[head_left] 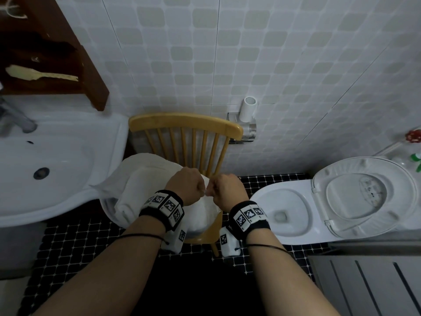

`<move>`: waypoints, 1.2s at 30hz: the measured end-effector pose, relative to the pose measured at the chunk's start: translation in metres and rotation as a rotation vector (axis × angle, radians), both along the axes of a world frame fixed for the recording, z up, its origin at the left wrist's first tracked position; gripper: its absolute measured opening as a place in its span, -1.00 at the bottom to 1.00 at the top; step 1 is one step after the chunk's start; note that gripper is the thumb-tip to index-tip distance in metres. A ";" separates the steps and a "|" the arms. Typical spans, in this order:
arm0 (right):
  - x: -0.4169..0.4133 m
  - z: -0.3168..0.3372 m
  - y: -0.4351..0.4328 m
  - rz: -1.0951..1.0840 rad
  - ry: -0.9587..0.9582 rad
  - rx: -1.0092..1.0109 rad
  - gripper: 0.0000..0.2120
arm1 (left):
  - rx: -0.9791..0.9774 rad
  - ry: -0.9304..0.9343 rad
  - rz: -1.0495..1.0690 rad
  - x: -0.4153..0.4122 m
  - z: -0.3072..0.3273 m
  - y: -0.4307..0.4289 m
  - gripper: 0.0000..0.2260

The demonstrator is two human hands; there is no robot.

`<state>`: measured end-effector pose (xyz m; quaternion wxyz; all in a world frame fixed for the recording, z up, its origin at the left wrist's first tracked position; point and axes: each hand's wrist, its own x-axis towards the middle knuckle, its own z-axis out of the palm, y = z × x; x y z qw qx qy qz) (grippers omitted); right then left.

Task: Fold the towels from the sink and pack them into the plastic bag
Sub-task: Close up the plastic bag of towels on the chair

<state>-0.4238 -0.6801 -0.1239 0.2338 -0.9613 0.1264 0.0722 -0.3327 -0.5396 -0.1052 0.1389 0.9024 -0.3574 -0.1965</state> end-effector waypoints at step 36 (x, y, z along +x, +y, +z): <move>0.002 -0.002 0.017 0.025 -0.012 0.068 -0.94 | 0.016 0.025 0.094 -0.004 -0.016 0.026 -0.79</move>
